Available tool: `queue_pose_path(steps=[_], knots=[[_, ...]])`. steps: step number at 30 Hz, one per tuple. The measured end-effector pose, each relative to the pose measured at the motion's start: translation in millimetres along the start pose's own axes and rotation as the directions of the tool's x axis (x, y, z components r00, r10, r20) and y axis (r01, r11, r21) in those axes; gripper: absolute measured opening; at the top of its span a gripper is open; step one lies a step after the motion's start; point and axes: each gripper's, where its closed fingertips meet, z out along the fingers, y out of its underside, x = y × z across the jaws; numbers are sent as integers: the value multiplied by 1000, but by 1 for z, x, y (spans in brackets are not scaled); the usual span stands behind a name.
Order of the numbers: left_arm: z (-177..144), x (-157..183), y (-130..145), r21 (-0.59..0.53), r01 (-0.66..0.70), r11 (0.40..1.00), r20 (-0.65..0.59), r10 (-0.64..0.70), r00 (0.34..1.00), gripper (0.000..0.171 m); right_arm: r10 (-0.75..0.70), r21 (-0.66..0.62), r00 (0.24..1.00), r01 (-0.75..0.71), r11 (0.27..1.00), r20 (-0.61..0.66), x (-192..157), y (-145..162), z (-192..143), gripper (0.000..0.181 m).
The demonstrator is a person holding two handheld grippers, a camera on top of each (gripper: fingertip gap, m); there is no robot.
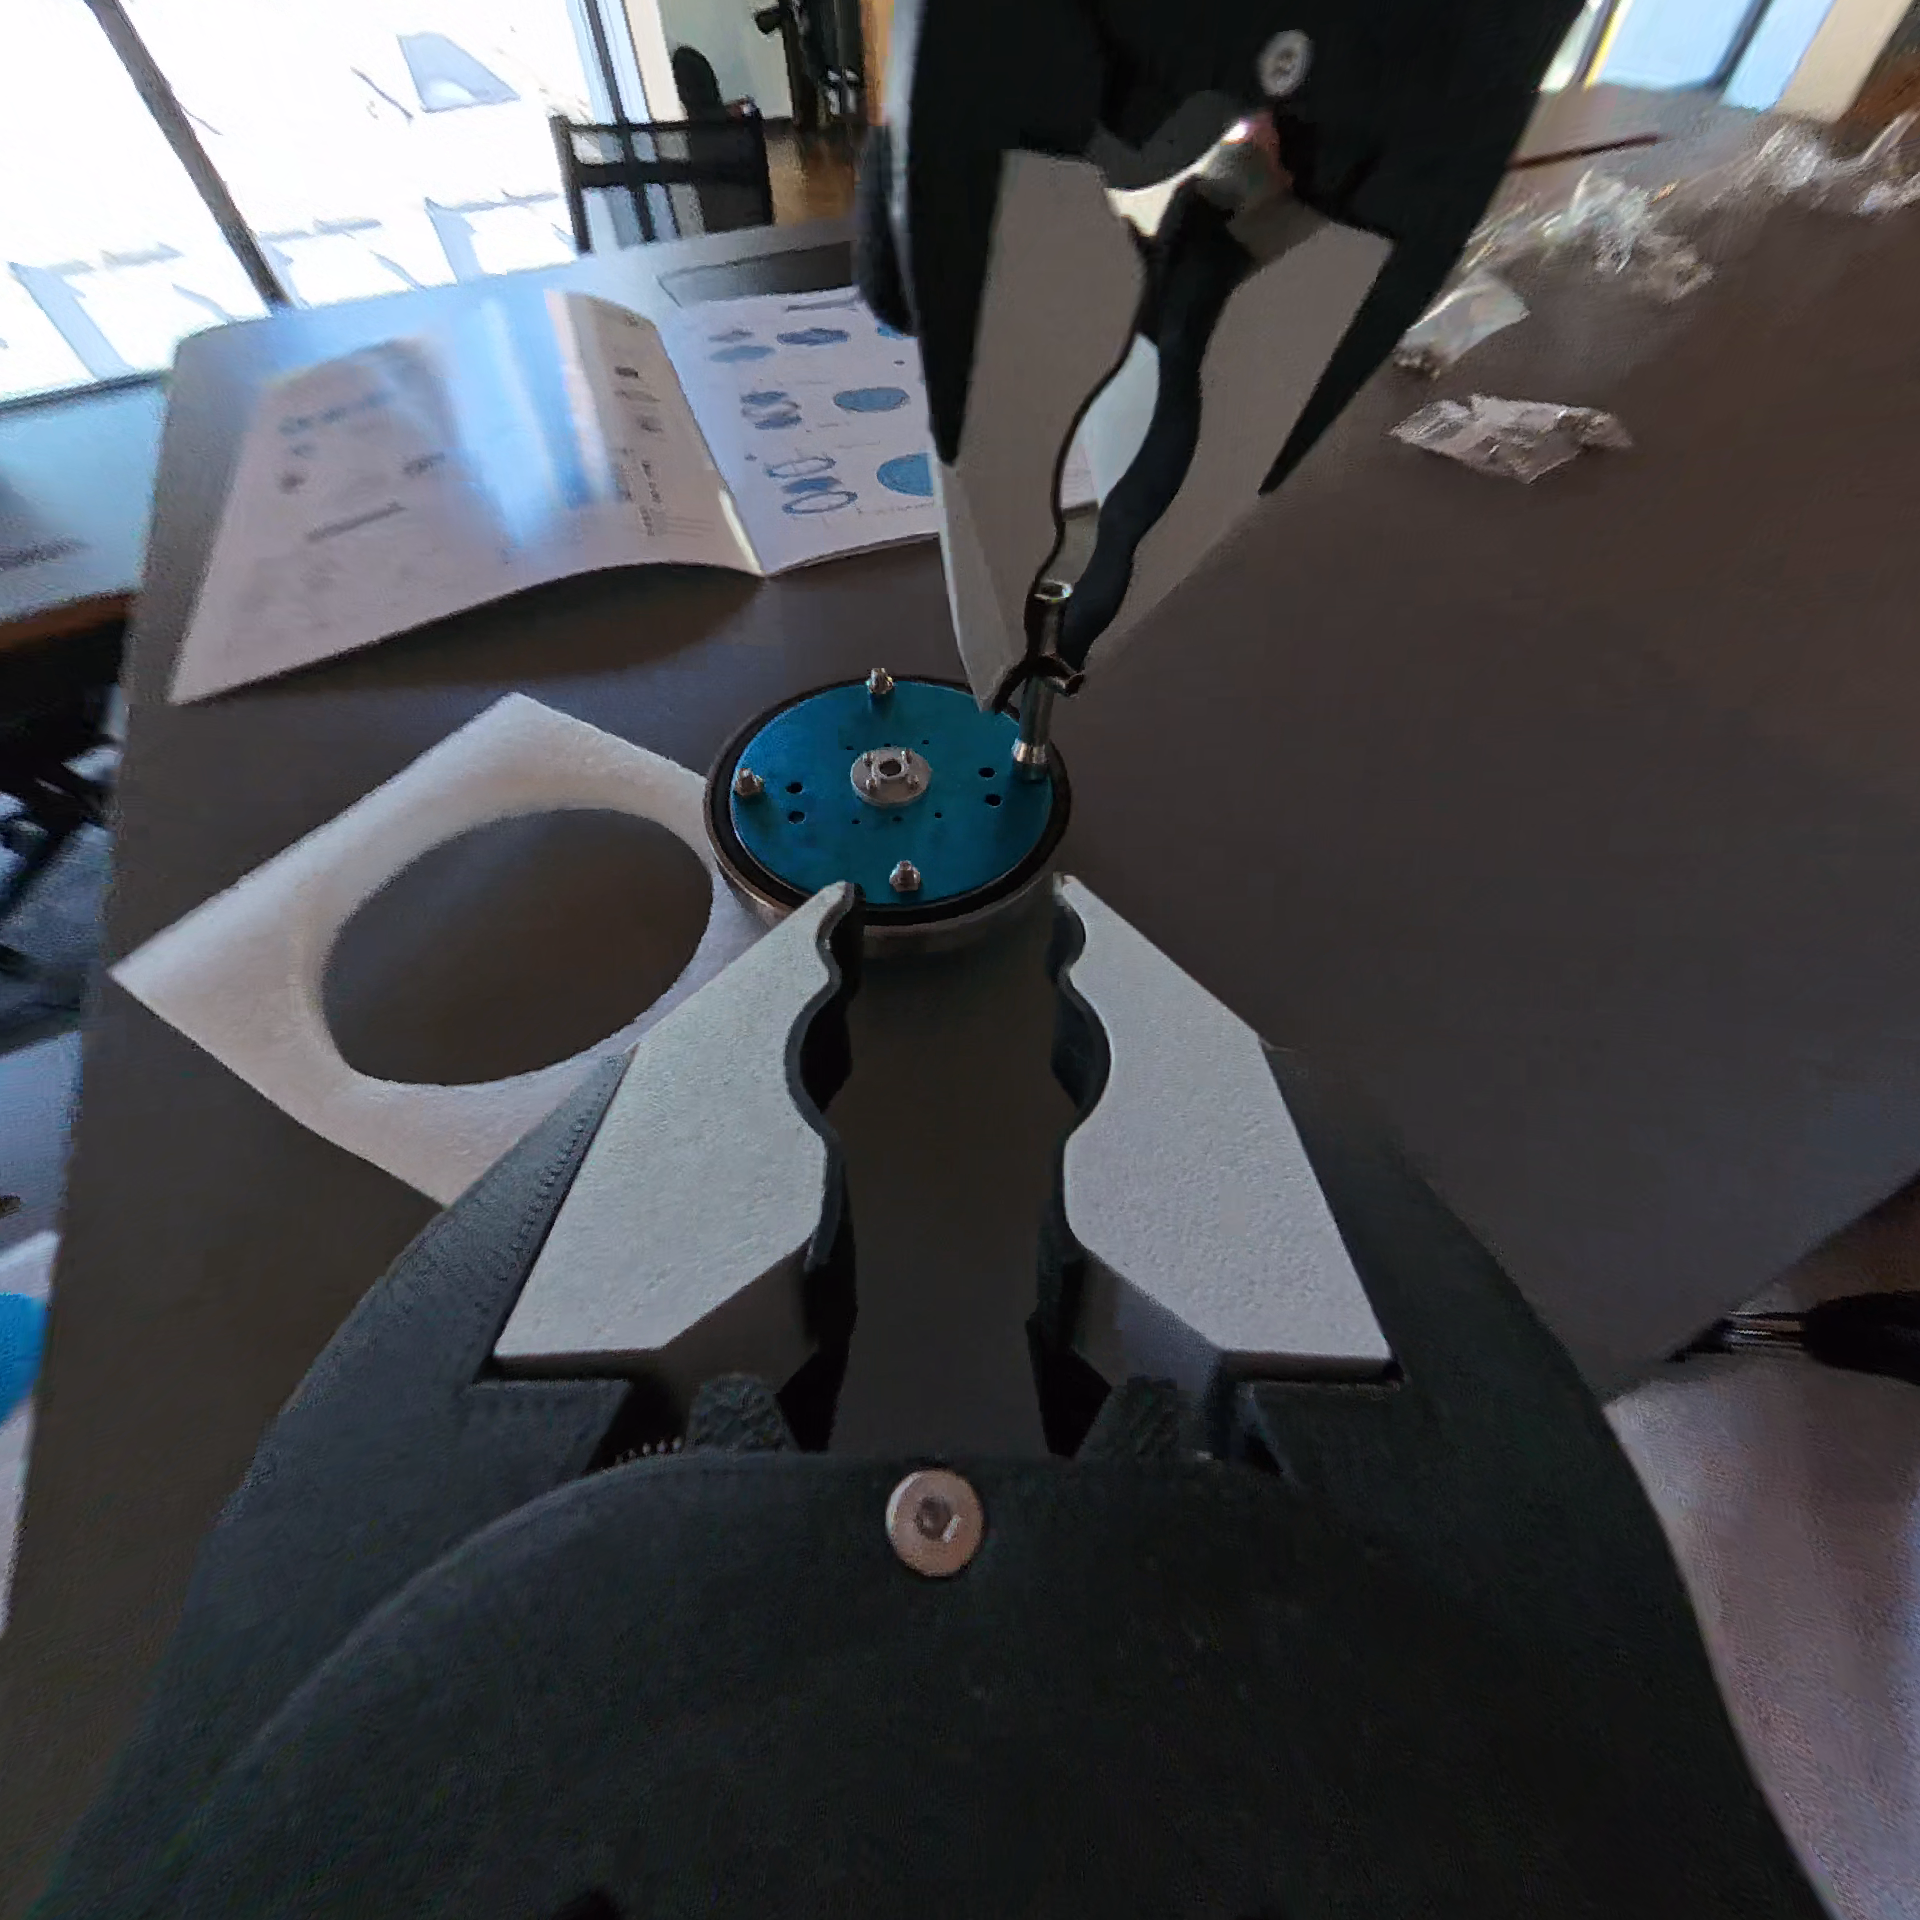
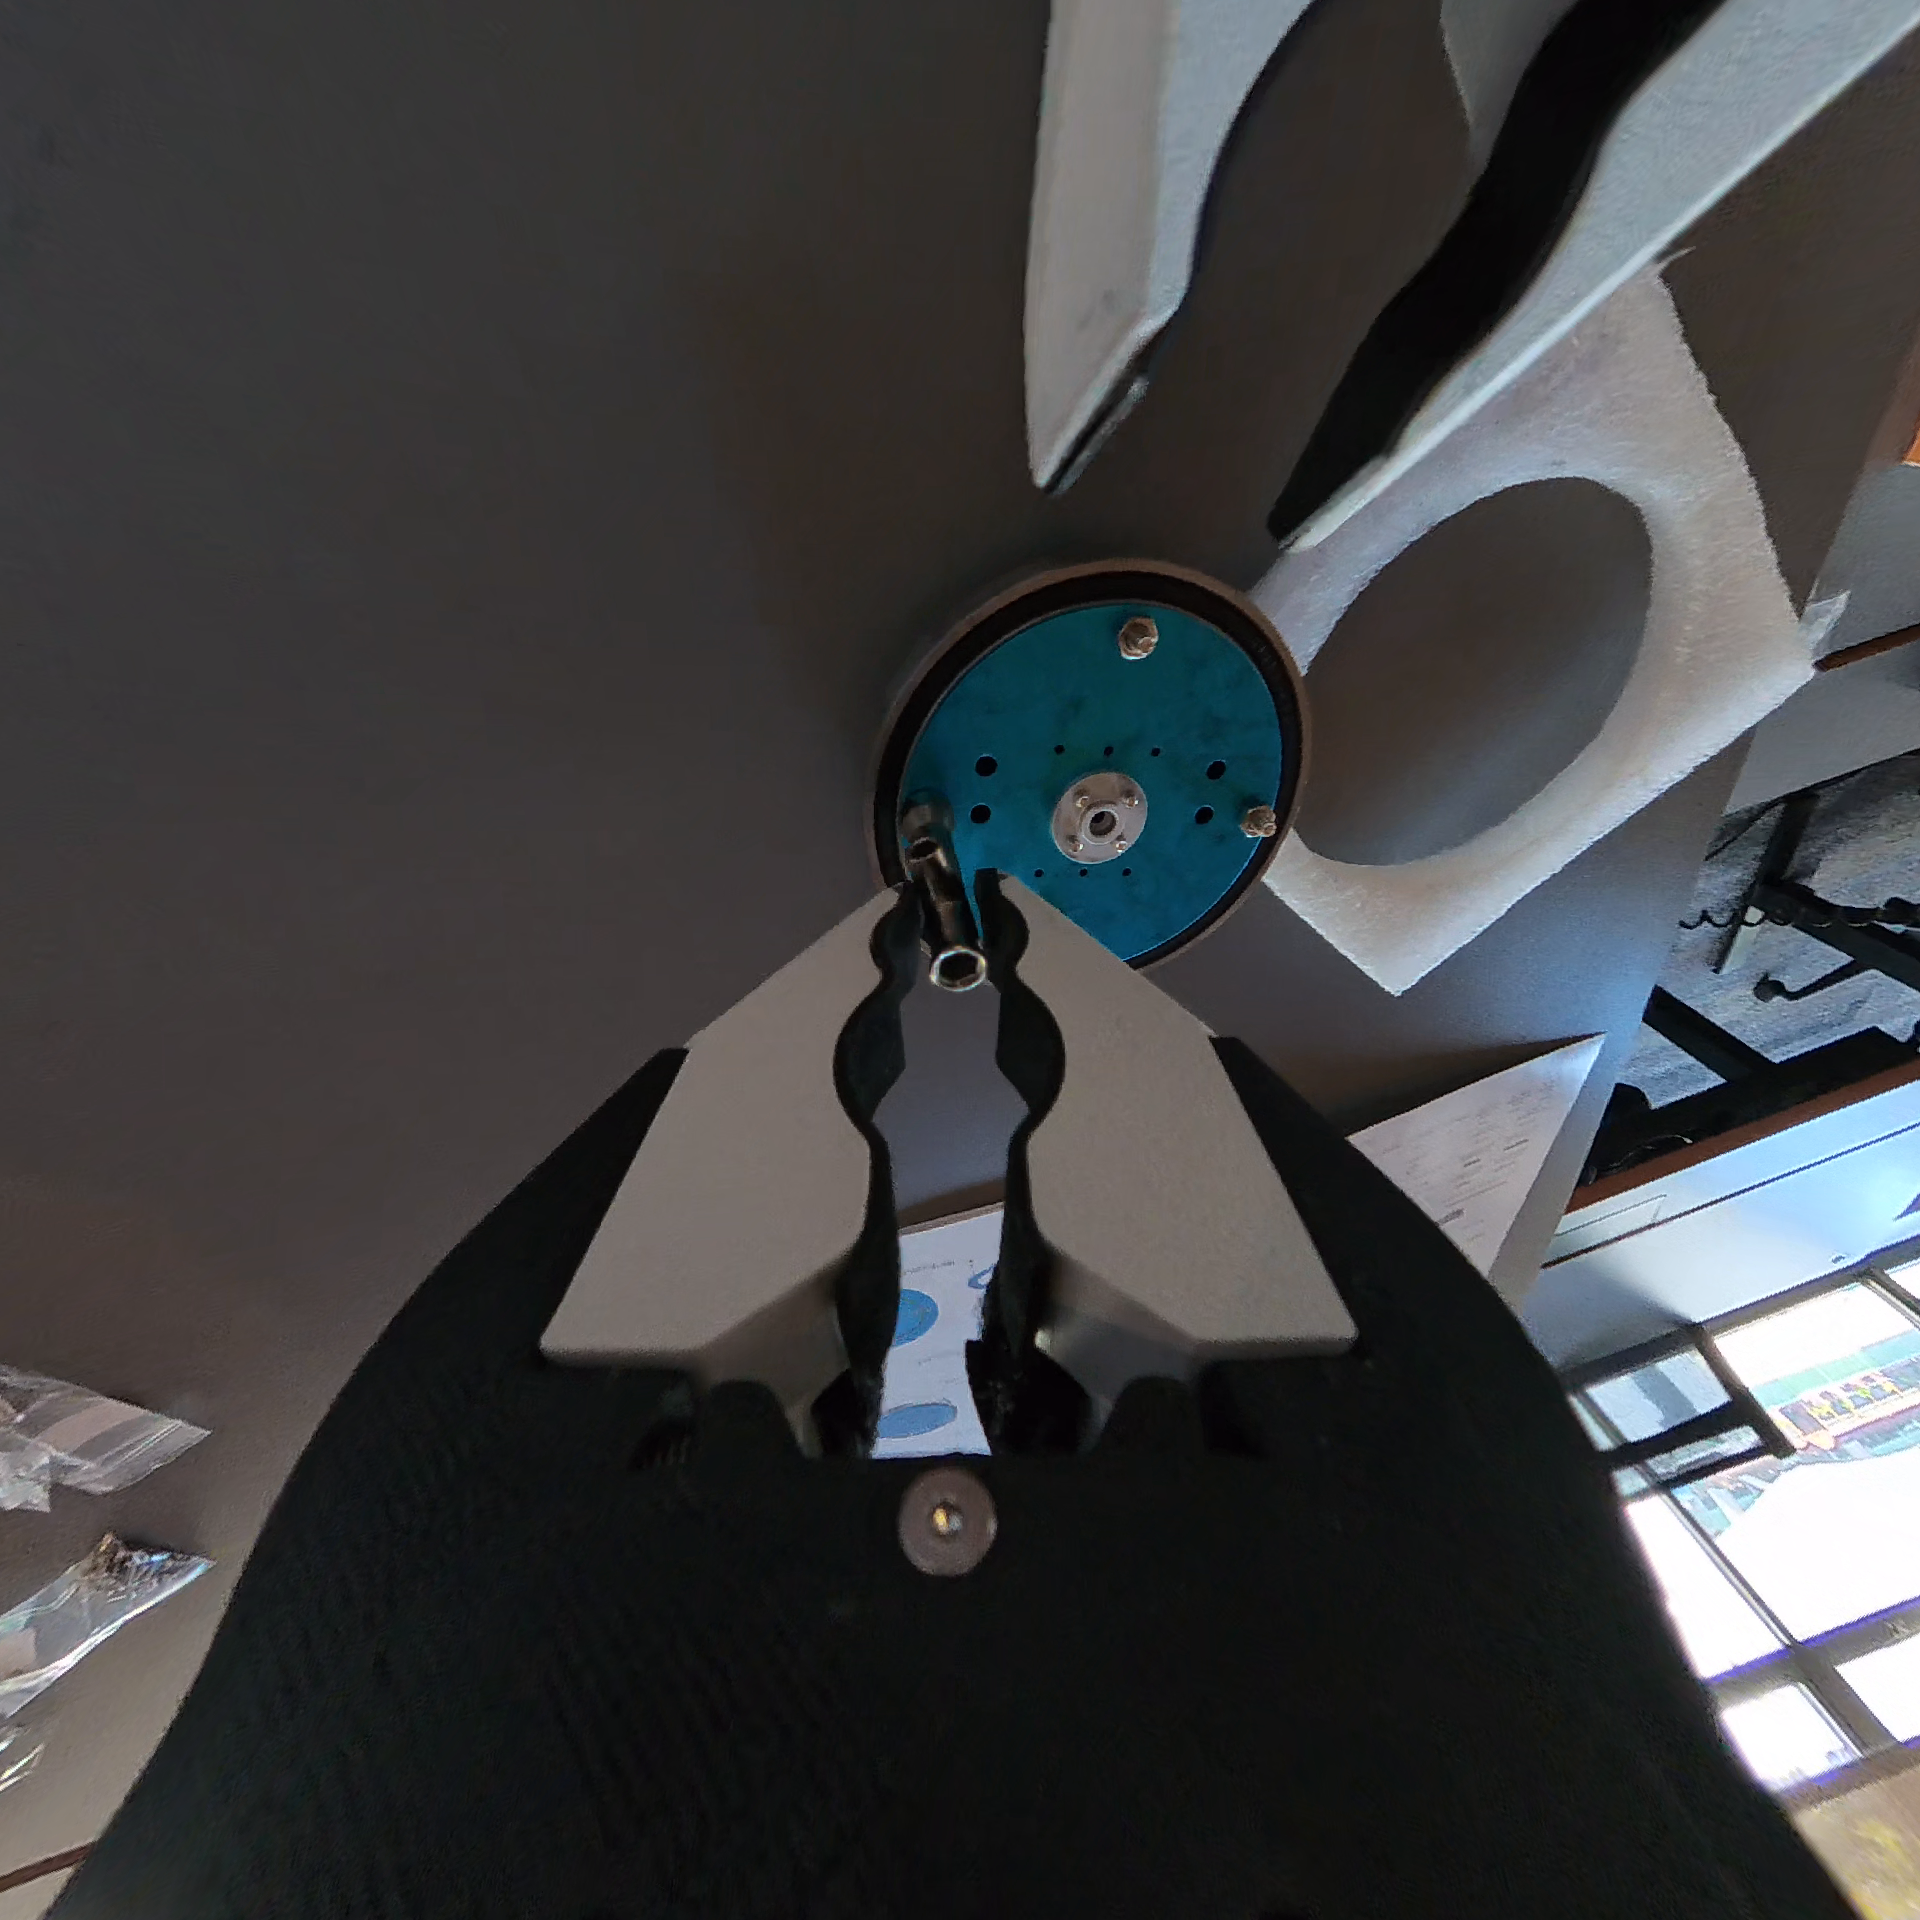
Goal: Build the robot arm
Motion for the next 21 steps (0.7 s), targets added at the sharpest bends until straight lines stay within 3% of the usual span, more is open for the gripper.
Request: queue_pose_path(steps=[3, 13, 21], knots=[[5, 4, -6, 6, -76, 997, 38, 75, 996, 30, 17, 10, 1000, -17, 1000, 24, -1, -2, -3, 13], [12, -1, 1, -42, 52, 998, -14, -53, 999, 29, 45, 9, 997, -45, 999, 55, -4, -4, -3, 19], [11, -3, 1, -38, 74, 997, -21, -74, 997, 28, 39, 9, 999, -40, 999, 30, -2, -7, -2, 9]])
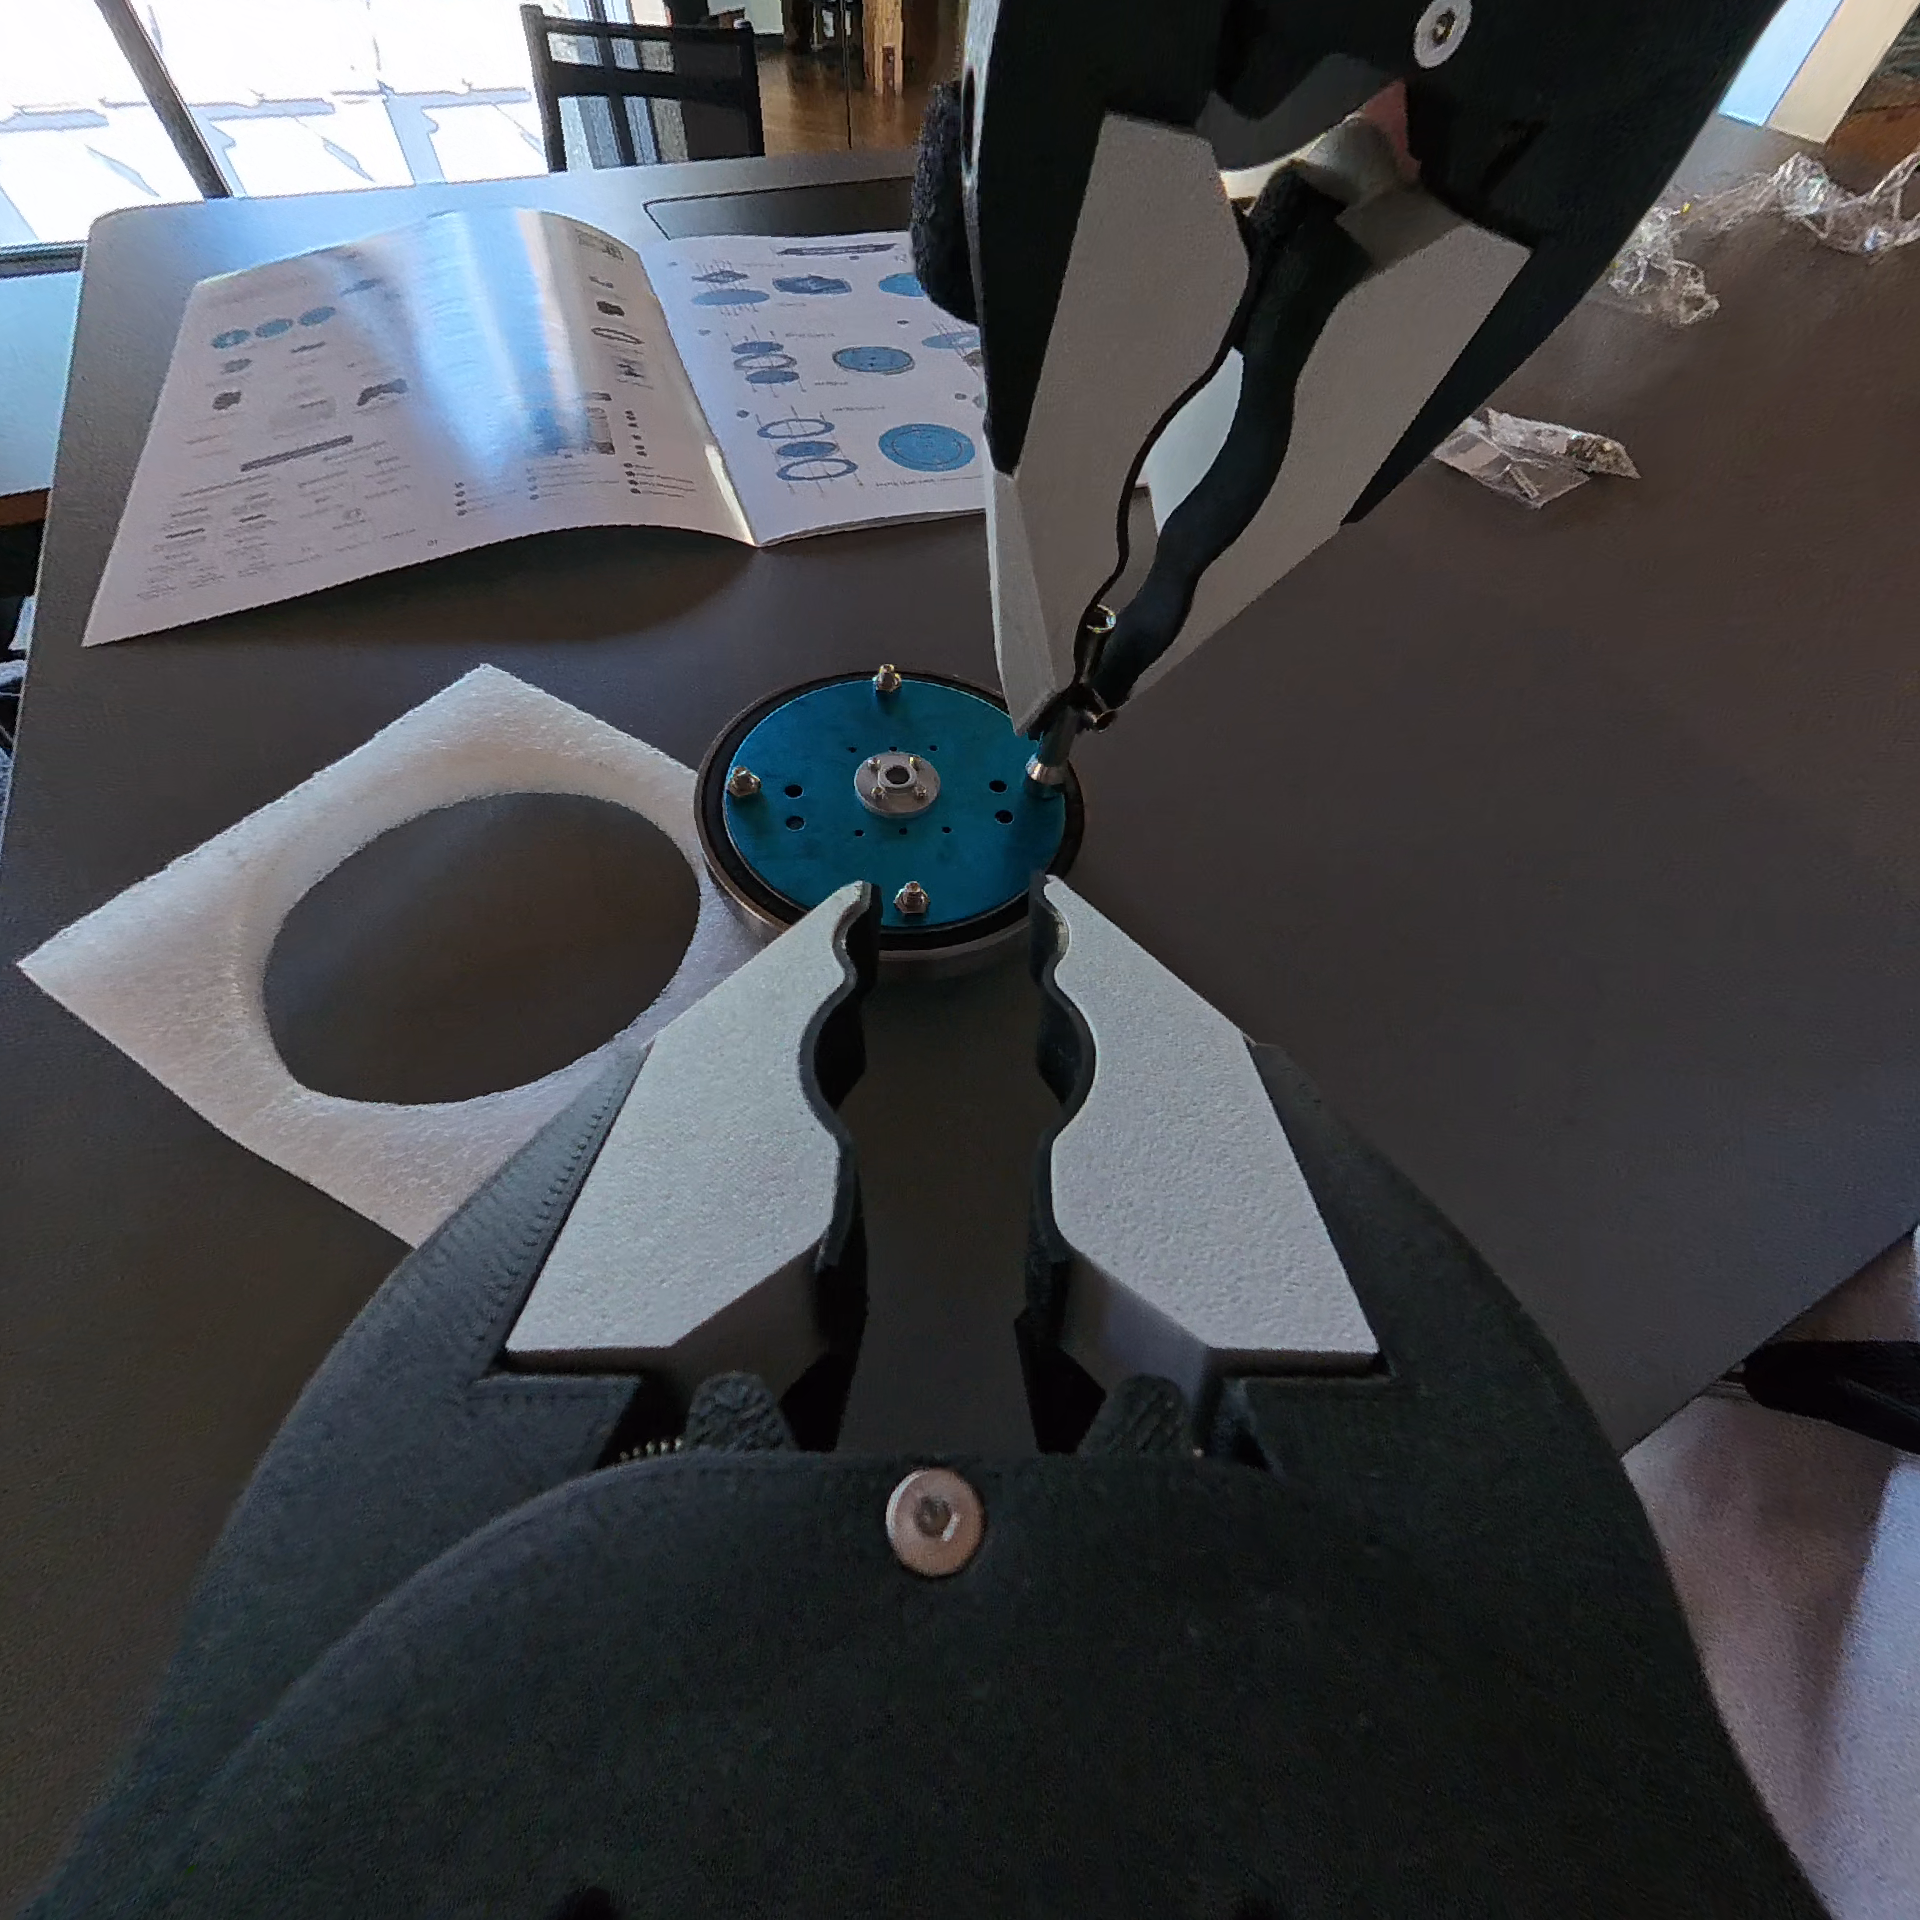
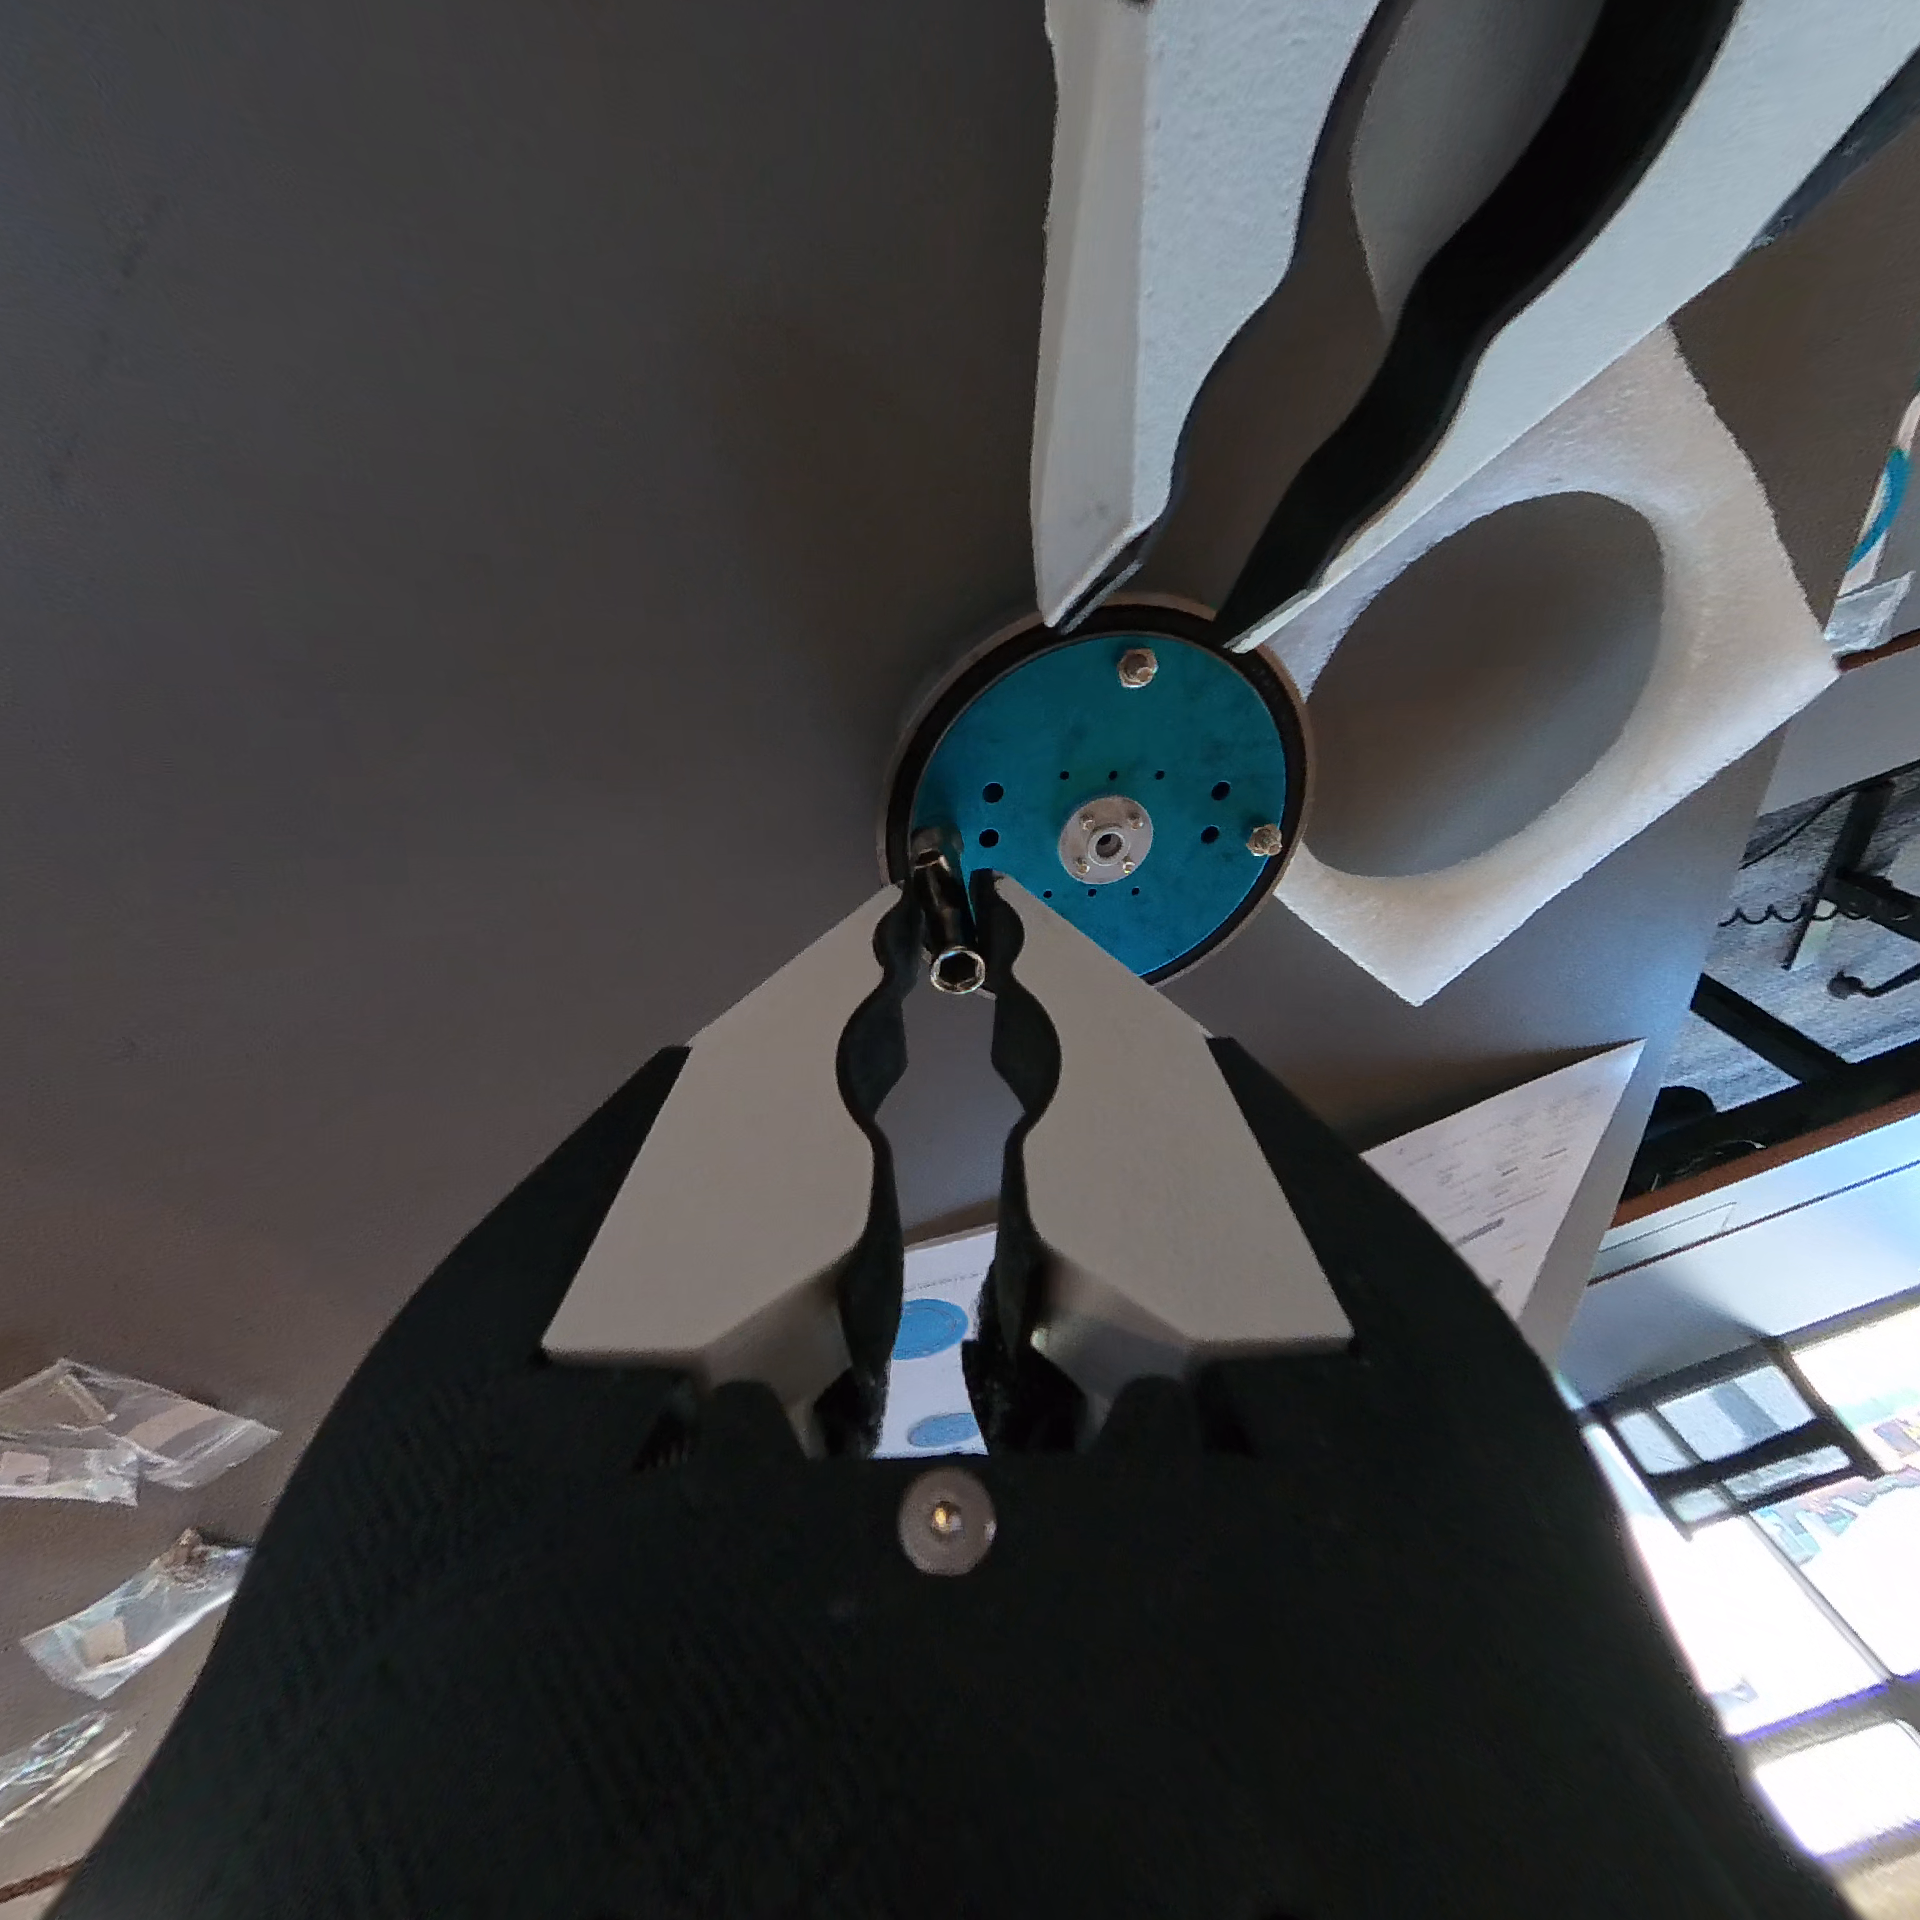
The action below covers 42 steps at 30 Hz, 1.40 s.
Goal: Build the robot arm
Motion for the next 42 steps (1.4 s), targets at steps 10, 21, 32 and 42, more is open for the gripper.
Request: queue_pose_path(steps=[10, 21, 32, 42], knots=[[3, 0, 2, -18, -205, 979, 29, 205, 978, 37, 69, -23, 997, -69, 997, 24, 1, -3, -1, 9], [15, -6, 17, -122, -380, 917, 26, 385, 922, 39, 215, 6, 971, -217, 976, 106, 1, -7, 0, 7], [-29, -37, -20, 100, 187, 977, -163, -169, 972, 27, 203, 31, 973, -207, 978, 113, 0, -7, 0, 7], [-2, -37, -37, 83, -256, 963, -416, 267, 869, 28, 187, 36, 976, -193, 981, 115, -1, -6, 0, 7]])
